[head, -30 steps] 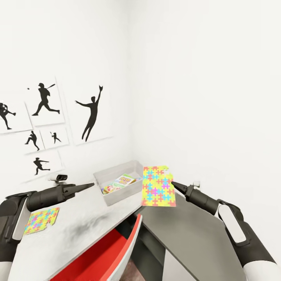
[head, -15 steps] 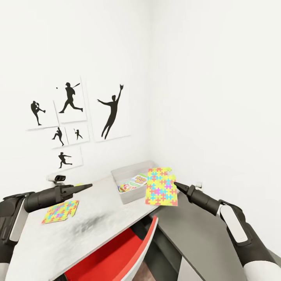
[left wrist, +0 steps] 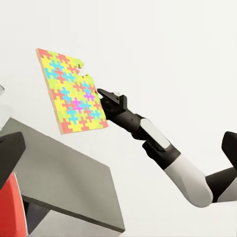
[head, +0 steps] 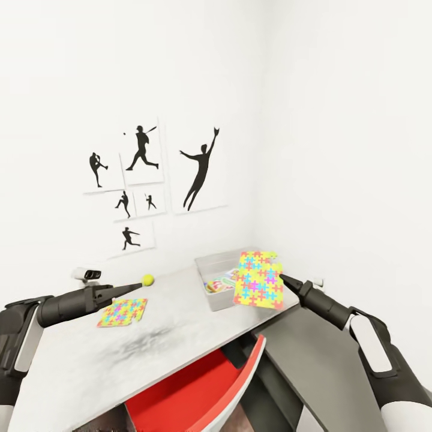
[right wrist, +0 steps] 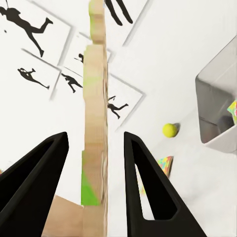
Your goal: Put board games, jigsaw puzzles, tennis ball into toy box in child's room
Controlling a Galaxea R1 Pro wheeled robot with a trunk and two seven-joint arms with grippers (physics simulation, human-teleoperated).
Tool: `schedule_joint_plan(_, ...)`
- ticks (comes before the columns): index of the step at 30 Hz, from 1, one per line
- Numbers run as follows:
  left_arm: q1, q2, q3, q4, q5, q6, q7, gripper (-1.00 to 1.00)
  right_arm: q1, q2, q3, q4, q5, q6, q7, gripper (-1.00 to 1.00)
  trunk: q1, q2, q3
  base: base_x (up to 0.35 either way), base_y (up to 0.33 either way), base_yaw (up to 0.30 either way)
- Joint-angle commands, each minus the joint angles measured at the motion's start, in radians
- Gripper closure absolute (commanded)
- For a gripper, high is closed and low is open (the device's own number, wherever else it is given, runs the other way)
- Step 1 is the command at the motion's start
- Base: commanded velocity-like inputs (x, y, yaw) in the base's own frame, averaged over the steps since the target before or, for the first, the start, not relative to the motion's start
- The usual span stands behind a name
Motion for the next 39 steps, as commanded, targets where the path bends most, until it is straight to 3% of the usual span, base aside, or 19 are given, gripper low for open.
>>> schedule_joint_plan(1,0.0,0.0,0.0,0.001,0.0,0.01,-0.004,-1.0,0.0,0.0,-0.003,0.0,-0.001,0.007,0.003,1.0,0.0,-0.001,-0.001,0.0,0.0,0.221)
schedule_joint_plan(28,0.001,-0.005,-0.002,0.001,0.0,0.01,-0.008,-1.0,0.0,0.0,-0.003,-0.003,0.009,0.037,-0.009,1.0,0.0,-0.001,-0.002,0.0,0.0,0.017)
schedule_joint_plan(36,0.001,-0.001,-0.001,0.001,0.002,0.012,-0.008,-1.0,-0.022,0.001,-0.006,0.001,0.005,0.053,-0.176,1.0,0.0,-0.001,-0.002,0.021,0.0,0.0)
schedule_joint_plan(39,0.001,0.0,0.0,0.001,0.003,0.012,-0.008,-1.0,-0.071,0.004,-0.003,0.006,0.001,0.07,-0.234,1.0,0.0,-0.001,-0.002,0.114,0.0,0.0)
